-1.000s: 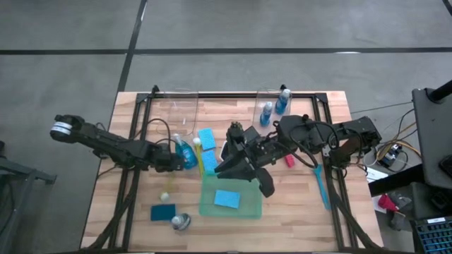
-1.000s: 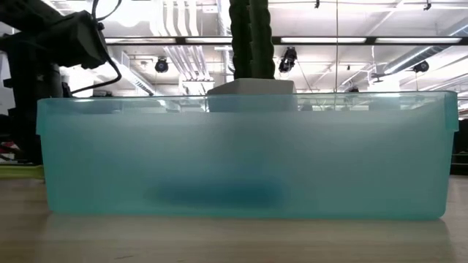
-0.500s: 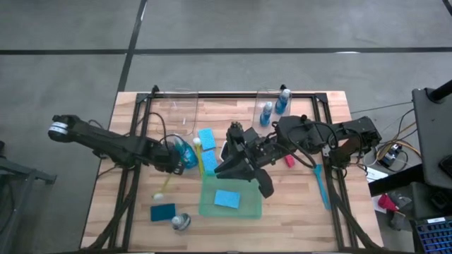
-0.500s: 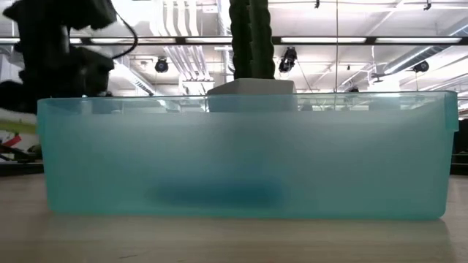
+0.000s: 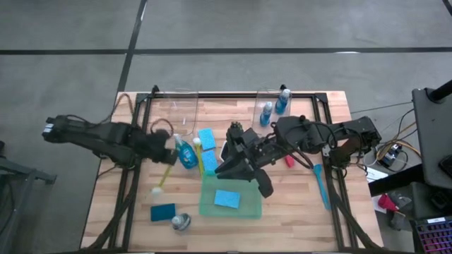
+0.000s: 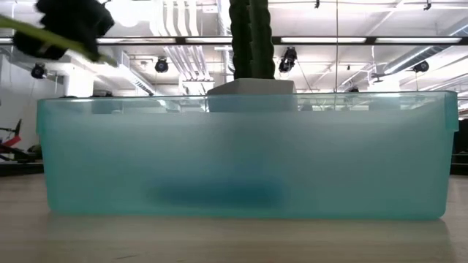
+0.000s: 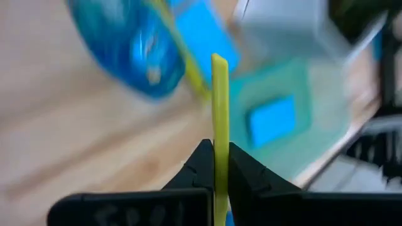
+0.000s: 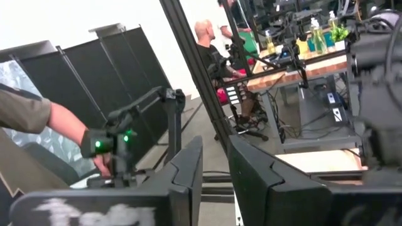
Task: Pick & Place Kitchen Sink Supplies
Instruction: Put the left green dish brush into the left transparent bin
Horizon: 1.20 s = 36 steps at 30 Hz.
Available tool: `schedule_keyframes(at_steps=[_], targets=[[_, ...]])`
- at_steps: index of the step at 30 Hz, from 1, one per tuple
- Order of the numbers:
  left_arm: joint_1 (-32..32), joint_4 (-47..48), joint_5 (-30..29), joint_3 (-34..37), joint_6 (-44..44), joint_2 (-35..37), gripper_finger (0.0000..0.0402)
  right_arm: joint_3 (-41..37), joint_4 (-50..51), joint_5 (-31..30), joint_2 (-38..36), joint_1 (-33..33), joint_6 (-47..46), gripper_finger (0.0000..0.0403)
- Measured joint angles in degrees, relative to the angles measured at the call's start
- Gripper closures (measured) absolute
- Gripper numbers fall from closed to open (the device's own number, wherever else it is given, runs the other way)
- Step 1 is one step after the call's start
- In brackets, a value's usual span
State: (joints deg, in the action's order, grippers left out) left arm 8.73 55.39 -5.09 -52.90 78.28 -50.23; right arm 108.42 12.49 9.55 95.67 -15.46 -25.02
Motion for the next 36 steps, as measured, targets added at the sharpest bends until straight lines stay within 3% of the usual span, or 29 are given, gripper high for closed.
schedule_keyframes(at_steps=[10, 18, 27, 36], targets=[[-9.4, -0.8, -17.5, -10.0, -14.3, 0.2, 0.0382, 0.0, 1.1, 1.7, -1.1, -0.1, -0.1, 0.0343], [-17.2, -1.8, -31.5, -18.0, -35.5, -2.2, 0.0382, 0.0, 1.1, 3.1, -2.1, -0.3, -0.3, 0.0351], [-32.6, -6.2, -29.3, -22.3, -58.5, -9.3, 0.0381, 0.0, 1.3, 3.1, -3.4, 0.0, 0.0, 0.0351], [-49.0, -10.4, -7.5, -21.9, -68.2, -23.1, 0.0381, 0.0, 1.0, 2.0, -6.5, 2.3, 1.8, 0.035]])
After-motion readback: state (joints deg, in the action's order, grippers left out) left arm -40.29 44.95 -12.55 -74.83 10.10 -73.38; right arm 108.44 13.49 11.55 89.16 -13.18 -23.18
